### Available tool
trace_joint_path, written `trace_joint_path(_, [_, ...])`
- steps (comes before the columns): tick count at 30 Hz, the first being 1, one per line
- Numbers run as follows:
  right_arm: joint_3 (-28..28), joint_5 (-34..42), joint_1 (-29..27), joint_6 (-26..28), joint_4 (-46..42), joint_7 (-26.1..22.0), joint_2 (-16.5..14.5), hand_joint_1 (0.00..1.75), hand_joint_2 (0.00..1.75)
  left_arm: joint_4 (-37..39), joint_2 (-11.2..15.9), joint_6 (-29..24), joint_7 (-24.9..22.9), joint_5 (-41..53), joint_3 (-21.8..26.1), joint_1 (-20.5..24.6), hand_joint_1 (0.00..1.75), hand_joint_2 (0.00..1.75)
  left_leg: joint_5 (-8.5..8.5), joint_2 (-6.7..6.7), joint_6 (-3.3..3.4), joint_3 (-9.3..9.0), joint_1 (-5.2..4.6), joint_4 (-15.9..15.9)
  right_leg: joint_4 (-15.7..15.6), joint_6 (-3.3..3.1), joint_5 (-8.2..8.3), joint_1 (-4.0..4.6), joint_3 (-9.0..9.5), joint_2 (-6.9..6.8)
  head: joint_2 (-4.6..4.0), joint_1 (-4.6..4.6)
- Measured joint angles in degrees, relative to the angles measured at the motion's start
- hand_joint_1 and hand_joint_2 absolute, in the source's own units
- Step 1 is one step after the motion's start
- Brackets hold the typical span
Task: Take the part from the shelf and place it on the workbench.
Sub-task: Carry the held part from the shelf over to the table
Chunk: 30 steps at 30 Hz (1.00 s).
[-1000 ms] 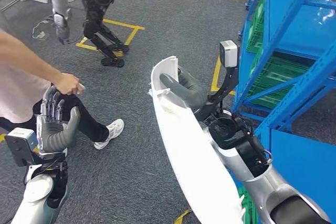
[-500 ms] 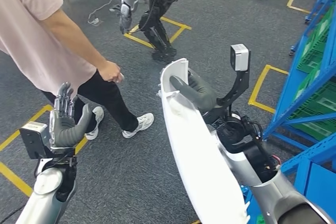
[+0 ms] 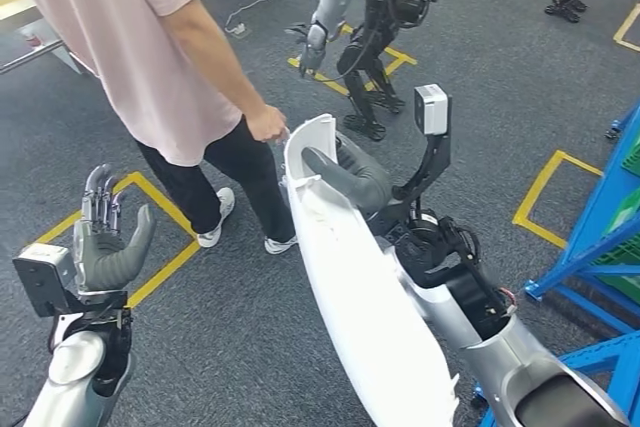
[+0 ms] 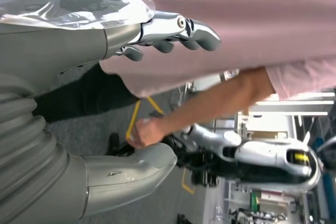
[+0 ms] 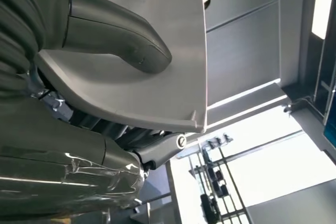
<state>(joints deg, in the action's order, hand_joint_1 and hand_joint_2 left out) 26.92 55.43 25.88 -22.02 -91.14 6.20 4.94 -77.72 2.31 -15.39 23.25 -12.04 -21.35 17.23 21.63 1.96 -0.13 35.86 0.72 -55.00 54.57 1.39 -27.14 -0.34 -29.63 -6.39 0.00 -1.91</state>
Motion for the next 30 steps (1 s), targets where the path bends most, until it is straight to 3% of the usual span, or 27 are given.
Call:
trace_joint_path(1, [0.02,0.0,0.01,-0.03,0.05,-0.04,0.0,1.75,1.75,0.0,-0.01,0.0,0.01,-0.01,0.0,0.04,0.0,1.75,-0.01,-0.71,0.37,-0.1,0.08,0.05,1.53,0.24,-1.15,-0.23,-0.58,1.28,0.0,-0.2])
trace_joint_path(3, [0.04,0.0,-0.01,-0.07,0.17,-0.11,0.0,1.75,1.75,0.0,-0.04,0.02,0.03,-0.02,0.0,0.11,0.0,1.75,-0.02,-2.05,0.88,-0.21,0.16,0.09,8.52,0.48,-4.78,-0.44,-3.74,4.67,0.0,-0.88])
trace_joint_path(5, [0.09,0.0,-0.18,-0.08,0.4,-0.13,0.0,1.75,1.75,0.04,-0.09,0.04,0.03,-0.03,0.0,0.04,0.0,1.75,-0.01,-3.62,1.11,-0.25,0.02,0.07,16.69,0.45,-7.55,-0.37,-7.81,5.99,0.0,-1.58])
trace_joint_path(6, [0.13,0.0,-0.27,-0.08,0.53,-0.13,0.0,1.75,1.75,0.08,-0.1,0.05,0.03,-0.04,0.0,-0.01,0.0,1.75,0.0,-4.49,1.15,-0.31,-0.06,0.06,18.35,0.32,-7.44,-0.33,-8.87,6.17,0.0,-1.83])
trace_joint_path(7, [0.16,0.0,-0.33,-0.08,0.65,-0.13,0.01,1.75,1.75,0.11,-0.1,0.06,0.03,-0.04,0.0,-0.04,0.0,1.75,0.0,-5.4,1.14,-0.41,-0.12,0.05,17.44,0.1,-6.06,-0.29,-8.78,6.32,0.0,-2.05])
trace_joint_path(8, [0.17,0.0,-0.34,-0.08,0.73,-0.13,0.02,1.75,1.75,0.14,-0.1,0.07,0.03,-0.04,0.0,-0.03,0.0,1.75,0.01,-6.33,1.13,-0.56,-0.15,0.04,14.18,-0.2,-3.72,-0.26,-7.61,6.72,0.0,-2.3])
trace_joint_path(10, [0.19,0.0,-0.25,-0.09,0.85,-0.14,0.04,1.75,1.75,0.17,-0.11,0.07,0.03,-0.05,0.0,0.04,0.0,1.75,0.0,-7.96,0.98,-0.65,-0.17,0.02,5.78,-0.86,0.68,-0.33,-4.35,9.34,0.0,-2.67])
trace_joint_path(12, [0.29,0.0,-0.12,-0.09,0.96,-0.15,0.04,1.75,1.75,0.27,-0.15,0.07,0.02,-0.05,0.0,0.16,0.0,1.75,-0.24,-9.35,0.45,-0.15,0.03,-0.03,1.32,-1.11,1.89,-0.36,-2.36,11.37,0.0,-2.64])
trace_joint_path(14, [0.41,0.0,-0.08,-0.1,1.14,-0.17,0.04,1.75,1.75,0.39,-0.13,0.06,0.03,-0.07,0.0,0.13,0.0,1.75,-0.71,-10.8,-0.38,0.4,0.25,0.12,0.53,-1.25,1.73,-0.39,-1.8,10.55,0.0,-2.54])
trace_joint_path(15, [0.46,0.0,-0.04,-0.11,1.25,-0.2,0.04,1.75,1.75,0.45,-0.08,0.05,0.07,-0.08,0.0,0.05,0.0,1.75,-0.66,-10.46,-0.77,0.62,0.14,0.0,0.27,-1.46,1.91,-0.49,-1.63,9.73,0.0,-2.47])
trace_joint_path(17, [0.5,-0.01,0.14,-0.16,1.46,-0.32,0.02,1.75,1.75,0.58,0.01,0.04,0.2,-0.11,0.0,0.17,0.0,1.75,1.13,-7.48,-1.39,2.13,-0.23,-2.94,-0.41,-1.91,2.29,-0.75,-1.19,8.06,0.0,-1.6])
trace_joint_path(19, [0.54,-0.02,0.24,-0.2,1.73,-0.4,0.0,1.75,1.75,0.73,-0.01,0.01,0.34,-0.15,0.0,0.39,0.0,1.75,4.67,-3.84,-1.76,5.74,-0.21,-10.27,-0.54,-2.1,2.38,-0.55,-1.06,6.39,0.0,-0.59])
trace_joint_path(21, [0.58,-0.04,0.19,-0.19,2.14,-0.41,0.0,1.75,1.75,0.92,-0.05,-0.02,0.41,-0.17,0.0,0.29,0.0,1.75,6.47,-2.63,-1.94,8.78,-0.09,-16.23,-0.53,-2.19,2.32,-0.47,-1.1,4.64,0.0,-0.09])
trace_joint_path(22, [0.61,-0.04,0.17,-0.19,2.32,-0.42,0.0,1.75,1.75,1.01,-0.05,-0.02,0.42,-0.18,0.0,0.21,0.0,1.75,5.89,-2.38,-1.93,8.79,-0.06,-16.3,-0.53,-2.2,2.28,-0.46,-1.09,3.79,0.0,0.16])
trace_joint_path(24, [0.62,-0.04,0.2,-0.19,2.55,-0.43,0.0,1.75,1.75,1.12,-0.03,-0.02,0.45,-0.2,0.0,0.18,0.0,1.75,2.51,-1.29,-1.66,5.31,-0.1,-9.99,-0.53,-2.09,2.12,-0.42,-0.92,2.25,0.0,0.57])
trace_joint_path(26, [0.62,-0.03,0.36,-0.17,2.68,-0.41,0.0,1.75,1.75,1.13,-0.03,-0.02,0.53,-0.21,0.0,0.44,0.0,1.75,0.06,1.7,-1.01,1.04,-0.56,-2.21,-0.46,-1.71,1.79,-0.01,-0.72,0.96,0.0,0.83])
trace_joint_path(27, [0.62,0.0,0.51,-0.17,2.74,-0.36,0.0,1.75,1.75,1.13,-0.05,-0.02,0.57,-0.22,0.0,0.61,0.0,1.75,-0.29,2.72,-0.58,-0.02,-0.8,-0.2,-0.45,-1.49,1.62,0.24,-0.61,0.4,0.0,0.76])
trace_joint_path(28, [0.64,0.03,0.69,-0.19,2.81,-0.29,0.0,1.75,1.75,1.13,-0.07,-0.02,0.61,-0.24,0.0,0.76,0.0,1.75,-0.19,2.96,-0.17,-0.33,-0.99,0.54,-0.44,-1.23,1.44,0.51,-0.48,-0.27,0.0,0.63])
trace_joint_path(30, [0.7,0.09,1.06,-0.28,3.02,-0.14,0.0,1.75,1.75,1.14,-0.05,-0.02,0.64,-0.3,0.0,0.85,0.0,1.75,-0.27,1.32,0.64,-0.31,-0.89,0.71,-0.32,-0.64,0.93,0.51,-0.27,-1.13,0.0,0.26])
